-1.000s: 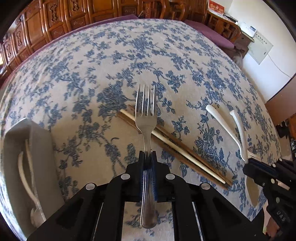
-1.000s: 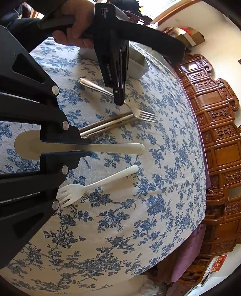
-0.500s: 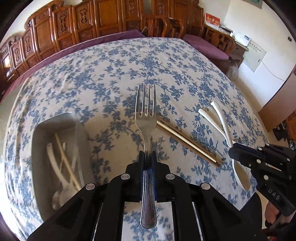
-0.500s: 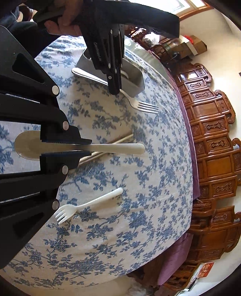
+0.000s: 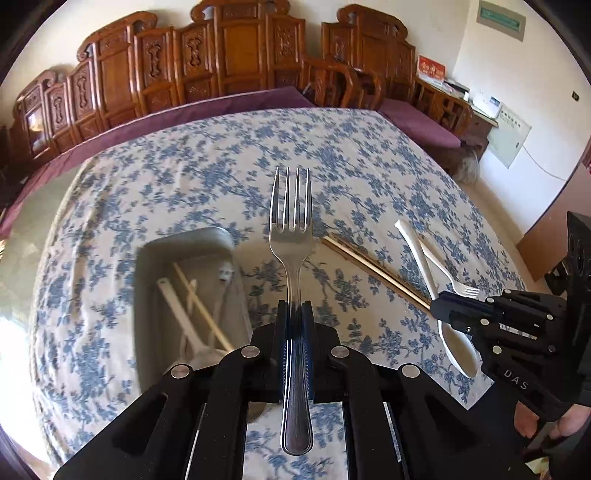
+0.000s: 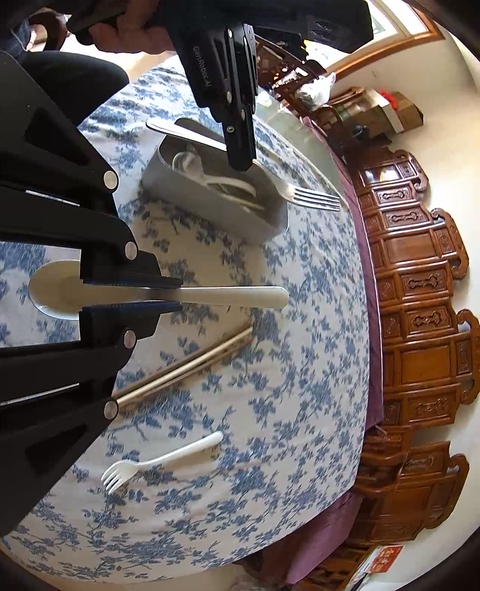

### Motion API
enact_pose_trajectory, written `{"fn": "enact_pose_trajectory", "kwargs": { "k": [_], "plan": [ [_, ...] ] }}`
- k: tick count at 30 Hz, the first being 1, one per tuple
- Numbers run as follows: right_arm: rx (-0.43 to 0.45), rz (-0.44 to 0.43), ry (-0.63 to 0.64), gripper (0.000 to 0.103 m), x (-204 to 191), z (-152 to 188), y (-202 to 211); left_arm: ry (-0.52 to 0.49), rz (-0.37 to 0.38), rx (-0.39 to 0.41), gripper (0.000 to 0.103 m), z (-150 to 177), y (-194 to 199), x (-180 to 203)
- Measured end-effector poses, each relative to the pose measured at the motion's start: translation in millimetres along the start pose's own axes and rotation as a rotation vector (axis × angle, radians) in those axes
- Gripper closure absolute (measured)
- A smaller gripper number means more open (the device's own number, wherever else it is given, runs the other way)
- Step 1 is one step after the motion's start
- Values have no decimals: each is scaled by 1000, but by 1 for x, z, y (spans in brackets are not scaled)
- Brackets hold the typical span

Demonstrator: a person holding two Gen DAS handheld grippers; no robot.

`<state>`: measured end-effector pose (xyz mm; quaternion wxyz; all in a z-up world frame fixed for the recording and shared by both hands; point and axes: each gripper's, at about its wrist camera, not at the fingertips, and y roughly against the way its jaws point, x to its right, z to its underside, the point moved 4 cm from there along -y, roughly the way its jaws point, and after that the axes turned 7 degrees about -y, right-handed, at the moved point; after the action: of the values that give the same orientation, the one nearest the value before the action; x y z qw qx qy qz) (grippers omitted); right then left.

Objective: Organize utensils
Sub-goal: 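Carry the steel fork into the grey tray and open the left gripper while the right brings the spoon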

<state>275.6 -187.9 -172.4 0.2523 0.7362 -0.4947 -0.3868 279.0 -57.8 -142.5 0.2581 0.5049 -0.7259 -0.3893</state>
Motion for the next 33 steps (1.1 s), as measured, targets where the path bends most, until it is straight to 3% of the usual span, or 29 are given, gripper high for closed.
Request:
{"fn": "enact_pose_trajectory", "kwargs": {
  "k": [7,16,33],
  "plan": [
    [13,-22,23,95,-26,-6,1,20,-38,29,97,4,20,-29],
    [17,-42,28,95,-46,-9,-5,50,-85,15,97,11,19,-68],
    [-26,-45,30,95,-49,-10,-29,86,-77,-109,97,31,-51,-99]
  ]
}}
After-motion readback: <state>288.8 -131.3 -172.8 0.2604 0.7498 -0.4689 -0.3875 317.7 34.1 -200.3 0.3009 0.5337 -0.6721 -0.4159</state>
